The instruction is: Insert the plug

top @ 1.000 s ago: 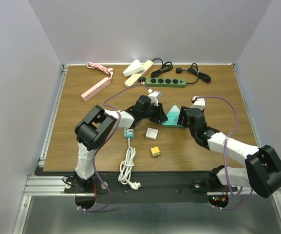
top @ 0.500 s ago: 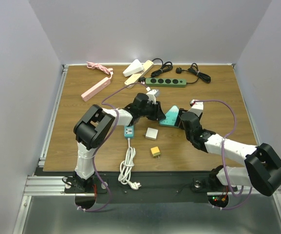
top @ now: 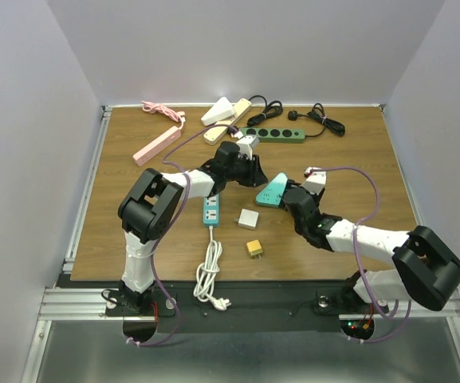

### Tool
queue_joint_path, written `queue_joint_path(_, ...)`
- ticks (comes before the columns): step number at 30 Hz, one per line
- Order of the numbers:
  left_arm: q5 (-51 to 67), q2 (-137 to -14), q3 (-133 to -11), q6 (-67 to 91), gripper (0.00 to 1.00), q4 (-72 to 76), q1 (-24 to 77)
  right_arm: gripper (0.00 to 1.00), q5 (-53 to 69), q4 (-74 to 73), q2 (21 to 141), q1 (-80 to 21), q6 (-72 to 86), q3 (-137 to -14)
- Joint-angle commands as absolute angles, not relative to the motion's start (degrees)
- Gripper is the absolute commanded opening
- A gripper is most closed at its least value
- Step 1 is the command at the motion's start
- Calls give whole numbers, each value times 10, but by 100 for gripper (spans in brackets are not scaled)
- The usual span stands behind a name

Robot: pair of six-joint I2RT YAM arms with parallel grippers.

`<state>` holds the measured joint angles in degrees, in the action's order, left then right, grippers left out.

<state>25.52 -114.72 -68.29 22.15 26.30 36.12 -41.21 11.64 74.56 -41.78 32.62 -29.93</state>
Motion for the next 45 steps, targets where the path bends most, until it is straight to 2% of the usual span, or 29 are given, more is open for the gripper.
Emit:
queue_joint_path(1, 279, -1146, -699, 206, 38, 263, 359, 0, -402, 53, 789, -447, 382, -286)
queue_joint_path(15, 296, -1136, -666, 204, 38, 280, 360, 0, -474, 19, 839, -517, 435, -290)
queue_joint_path(34, 313, -1150, -667, 207, 38, 287, 368, 0, -526, -53, 938, -537, 506, -336)
queue_joint_path(45, 330, -1142, -630, 218, 38, 308, 376, 0, -542, -60, 904, -535, 485, -357)
